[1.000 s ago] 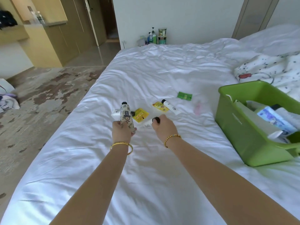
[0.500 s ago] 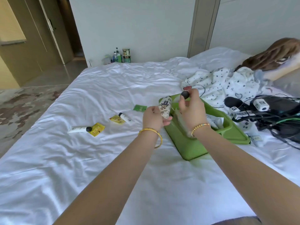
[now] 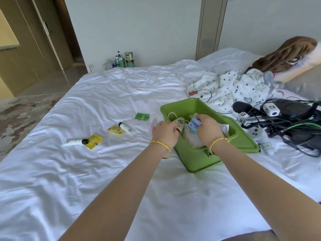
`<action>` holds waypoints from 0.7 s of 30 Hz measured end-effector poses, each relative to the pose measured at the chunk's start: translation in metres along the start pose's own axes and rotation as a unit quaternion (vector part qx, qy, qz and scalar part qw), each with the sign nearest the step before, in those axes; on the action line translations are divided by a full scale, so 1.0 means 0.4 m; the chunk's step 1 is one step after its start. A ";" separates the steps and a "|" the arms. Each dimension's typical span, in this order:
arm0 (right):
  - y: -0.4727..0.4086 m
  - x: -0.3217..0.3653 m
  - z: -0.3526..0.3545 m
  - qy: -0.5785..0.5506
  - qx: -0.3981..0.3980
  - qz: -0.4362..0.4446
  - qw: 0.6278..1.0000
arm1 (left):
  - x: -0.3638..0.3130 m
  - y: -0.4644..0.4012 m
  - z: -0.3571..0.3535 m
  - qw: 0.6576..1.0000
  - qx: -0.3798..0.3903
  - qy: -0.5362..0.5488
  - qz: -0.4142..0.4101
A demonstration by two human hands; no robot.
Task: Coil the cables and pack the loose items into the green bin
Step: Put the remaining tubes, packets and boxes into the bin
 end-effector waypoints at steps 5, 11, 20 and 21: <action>0.023 0.113 -0.055 -0.017 -0.086 0.119 0.989 | 0.106 0.029 0.041 0.996 -0.074 0.045 0.031; 0.054 0.292 -0.219 -0.034 -0.078 0.251 0.964 | 0.336 0.055 0.072 0.990 -0.092 -0.005 0.109; 0.023 0.409 -0.573 -0.068 0.187 0.184 0.963 | 0.707 0.100 0.109 0.962 -0.051 -0.097 0.249; 0.019 0.423 -0.605 -0.082 0.225 0.165 0.957 | 0.744 0.107 0.110 0.958 -0.041 -0.105 0.264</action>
Point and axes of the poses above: each hand's wrist, its own y-axis away from the middle knuckle, its own z-axis out of the back of the hand, x = y × z, the point moved 3 cm from there along -y, towards the middle knuckle, and after that the axes turned 1 degree about -y, right-handed, at the moved point
